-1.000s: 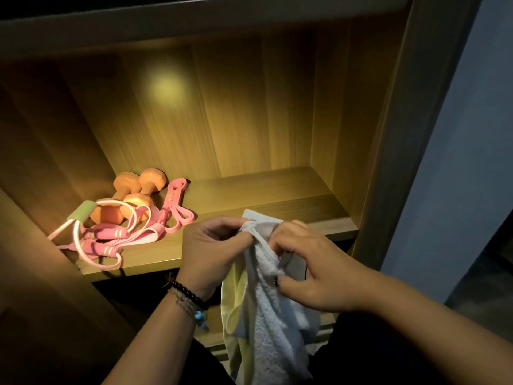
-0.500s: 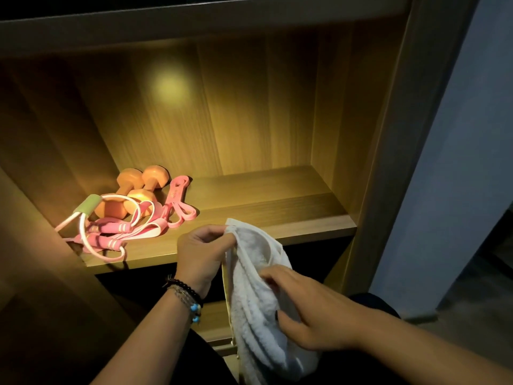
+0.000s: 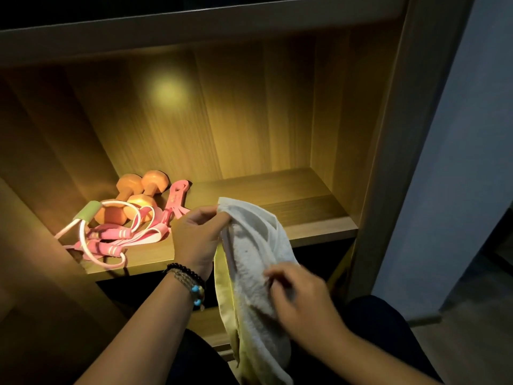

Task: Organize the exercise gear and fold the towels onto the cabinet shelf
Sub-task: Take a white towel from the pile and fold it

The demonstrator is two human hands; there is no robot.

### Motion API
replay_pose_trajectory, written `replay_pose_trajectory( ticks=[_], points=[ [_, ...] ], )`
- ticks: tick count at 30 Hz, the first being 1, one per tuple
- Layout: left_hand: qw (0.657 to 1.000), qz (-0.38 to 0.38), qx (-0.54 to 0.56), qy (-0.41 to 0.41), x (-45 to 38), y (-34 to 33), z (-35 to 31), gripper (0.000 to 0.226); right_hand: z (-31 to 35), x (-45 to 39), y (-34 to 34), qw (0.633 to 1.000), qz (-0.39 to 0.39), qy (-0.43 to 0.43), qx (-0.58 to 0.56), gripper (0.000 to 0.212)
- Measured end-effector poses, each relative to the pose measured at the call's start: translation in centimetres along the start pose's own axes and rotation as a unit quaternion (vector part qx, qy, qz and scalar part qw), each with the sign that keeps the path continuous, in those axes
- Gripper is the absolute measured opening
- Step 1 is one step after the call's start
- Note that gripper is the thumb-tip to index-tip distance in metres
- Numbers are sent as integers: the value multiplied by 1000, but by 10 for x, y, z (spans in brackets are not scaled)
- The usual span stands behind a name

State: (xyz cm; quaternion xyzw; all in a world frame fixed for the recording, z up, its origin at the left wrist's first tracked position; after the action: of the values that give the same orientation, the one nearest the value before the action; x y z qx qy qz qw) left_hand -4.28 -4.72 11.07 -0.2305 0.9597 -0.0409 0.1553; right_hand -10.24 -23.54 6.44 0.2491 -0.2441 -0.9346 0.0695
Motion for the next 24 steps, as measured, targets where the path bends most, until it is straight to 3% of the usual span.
replay_pose_trajectory(
  ticks=[2, 4, 8, 12, 15, 19, 22, 24],
  points=[
    [999, 37, -1, -16, 1, -1, -6, 32, -2, -19, 21, 995, -99, 10, -11, 20],
    [998, 54, 6, -25, 1, -1, -12, 38, -1, -33, 32, 991, -134, 19, -15, 21],
    [998, 46, 25, -21, 2, -3, -17, 43, 3, -39, 11, 999, 32, -17, -19, 32],
    [999, 36, 23, -14, 3, 0, -12, 40, 4, -27, 5, 999, 4, -9, 41, 30],
    [1000, 8, 10, -9, 6, 4, -7, 31, 16, -14, -9, 991, 98, 45, 75, 21],
    [997, -79, 17, 21, 12, 12, 8, 30, 23, 14, -39, 944, 254, 147, 149, 17],
    [995, -99, 10, 26, 14, 15, 14, 32, 12, 20, -51, 904, 320, 177, 220, 6],
    [994, -108, 2, 27, 15, 17, 16, 32, -1, 21, -57, 869, 352, 189, 291, 15]
  ],
)
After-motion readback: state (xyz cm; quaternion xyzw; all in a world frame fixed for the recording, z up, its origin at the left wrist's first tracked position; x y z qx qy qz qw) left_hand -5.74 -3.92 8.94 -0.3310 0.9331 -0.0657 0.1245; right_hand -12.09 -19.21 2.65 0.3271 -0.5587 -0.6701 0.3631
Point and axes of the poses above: each hand's wrist, its own x-axis away from the middle knuckle, its own y-axis out of the back of the hand, z = x × y, the point moved 5 cm from there along -x, towards the middle knuckle, and after that the axes turned 5 degrees about -y, right-handed, at the moved point
